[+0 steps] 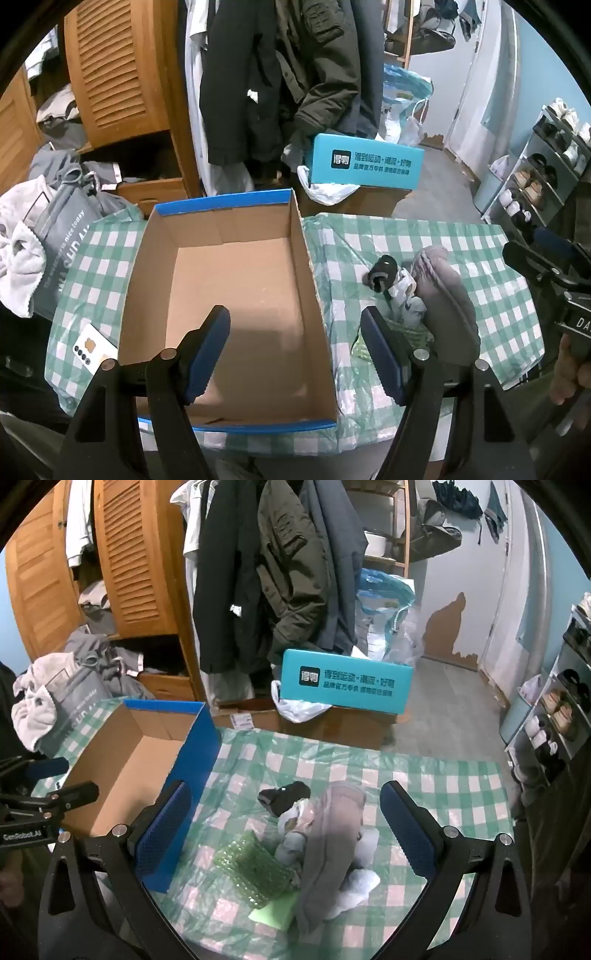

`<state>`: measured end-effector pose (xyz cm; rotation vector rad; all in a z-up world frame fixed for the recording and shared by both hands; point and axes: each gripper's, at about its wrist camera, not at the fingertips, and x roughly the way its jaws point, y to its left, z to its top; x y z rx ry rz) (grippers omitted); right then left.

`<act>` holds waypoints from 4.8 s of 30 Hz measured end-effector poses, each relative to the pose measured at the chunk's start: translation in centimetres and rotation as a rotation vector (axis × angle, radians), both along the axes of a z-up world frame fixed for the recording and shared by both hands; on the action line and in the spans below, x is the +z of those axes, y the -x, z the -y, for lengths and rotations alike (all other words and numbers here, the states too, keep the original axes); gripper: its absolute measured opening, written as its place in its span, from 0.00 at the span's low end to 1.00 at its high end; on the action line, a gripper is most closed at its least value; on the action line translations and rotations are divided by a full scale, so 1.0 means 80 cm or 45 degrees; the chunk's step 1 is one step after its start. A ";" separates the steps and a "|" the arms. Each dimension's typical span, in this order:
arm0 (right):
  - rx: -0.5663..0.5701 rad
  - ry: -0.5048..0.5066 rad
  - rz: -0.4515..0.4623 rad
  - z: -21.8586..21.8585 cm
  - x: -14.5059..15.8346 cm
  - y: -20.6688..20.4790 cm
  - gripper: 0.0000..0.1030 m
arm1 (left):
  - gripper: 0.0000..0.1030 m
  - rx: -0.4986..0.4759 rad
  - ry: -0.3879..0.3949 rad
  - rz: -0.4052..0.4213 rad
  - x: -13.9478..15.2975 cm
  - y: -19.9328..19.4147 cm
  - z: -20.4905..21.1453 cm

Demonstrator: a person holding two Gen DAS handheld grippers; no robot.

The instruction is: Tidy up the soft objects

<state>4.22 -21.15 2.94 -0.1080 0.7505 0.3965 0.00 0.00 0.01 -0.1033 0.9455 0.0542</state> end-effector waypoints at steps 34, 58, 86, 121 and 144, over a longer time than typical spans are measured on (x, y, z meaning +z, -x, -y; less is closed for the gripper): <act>-0.024 -0.052 -0.033 0.009 0.002 -0.002 0.98 | 0.72 -0.022 -0.022 0.028 -0.002 0.005 0.009; -0.020 -0.053 -0.035 0.009 0.002 -0.001 0.98 | 0.72 -0.022 -0.021 0.022 -0.006 0.006 0.011; -0.018 -0.052 -0.036 0.014 0.001 -0.004 0.98 | 0.72 -0.022 -0.023 0.016 -0.007 0.006 0.011; -0.109 0.053 -0.284 0.042 -0.080 -0.040 0.98 | 0.72 -0.122 -0.058 -0.223 -0.065 -0.036 0.077; -0.121 0.059 -0.531 0.049 -0.153 -0.075 0.95 | 0.72 -0.224 -0.006 -0.404 -0.124 -0.070 0.139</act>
